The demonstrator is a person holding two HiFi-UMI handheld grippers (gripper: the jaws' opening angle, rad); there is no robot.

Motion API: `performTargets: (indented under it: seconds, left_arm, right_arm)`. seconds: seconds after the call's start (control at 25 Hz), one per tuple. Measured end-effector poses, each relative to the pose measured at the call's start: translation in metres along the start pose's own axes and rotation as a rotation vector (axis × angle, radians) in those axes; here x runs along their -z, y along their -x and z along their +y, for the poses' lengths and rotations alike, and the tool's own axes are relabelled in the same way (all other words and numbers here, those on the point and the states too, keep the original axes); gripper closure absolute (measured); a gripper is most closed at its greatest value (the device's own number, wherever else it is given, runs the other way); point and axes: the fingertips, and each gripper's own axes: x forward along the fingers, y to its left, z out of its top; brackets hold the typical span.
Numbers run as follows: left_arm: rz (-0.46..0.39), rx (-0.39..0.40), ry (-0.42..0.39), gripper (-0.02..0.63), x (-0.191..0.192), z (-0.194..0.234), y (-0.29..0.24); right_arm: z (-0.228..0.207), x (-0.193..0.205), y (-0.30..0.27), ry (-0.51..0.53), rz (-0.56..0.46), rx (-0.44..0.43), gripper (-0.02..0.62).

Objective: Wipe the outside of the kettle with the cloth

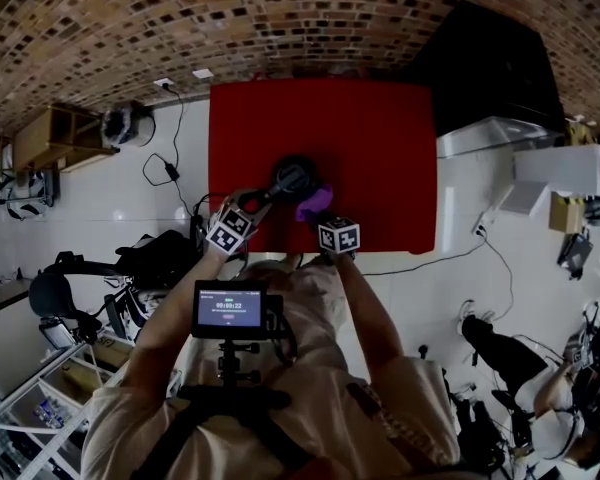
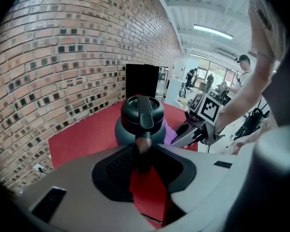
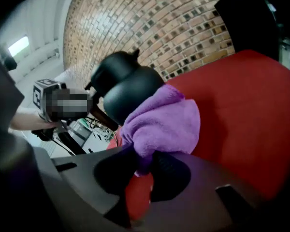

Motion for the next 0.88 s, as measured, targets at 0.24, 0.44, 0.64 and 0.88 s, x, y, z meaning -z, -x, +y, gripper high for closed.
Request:
performTargets:
  seconds: [0.24,0.44,0.64,0.88]
  left_arm:
    - [-0.002,0.006,0.006,0.495,0.000,0.000,-0.001]
    - [-0.015,0.028,0.009,0.495,-0.001,-0.001,-0.002]
    - [-0.034,0.054,0.017,0.495,-0.001,0.001,-0.001]
    - [-0.033,0.066,0.014,0.495,0.000,0.000,-0.002]
  right_arm:
    - [-0.042,0.022,-0.042,-0.111,0.115,0.103,0.515]
    - [-0.033,0.014,0.008,-0.106,0.032,0.107,0.515]
    - [0.034,-0.025,0.072,-0.015,-0.214,0.088,0.515]
    - [0.097,-0.036,0.037,0.033,-0.180,0.040,0.517]
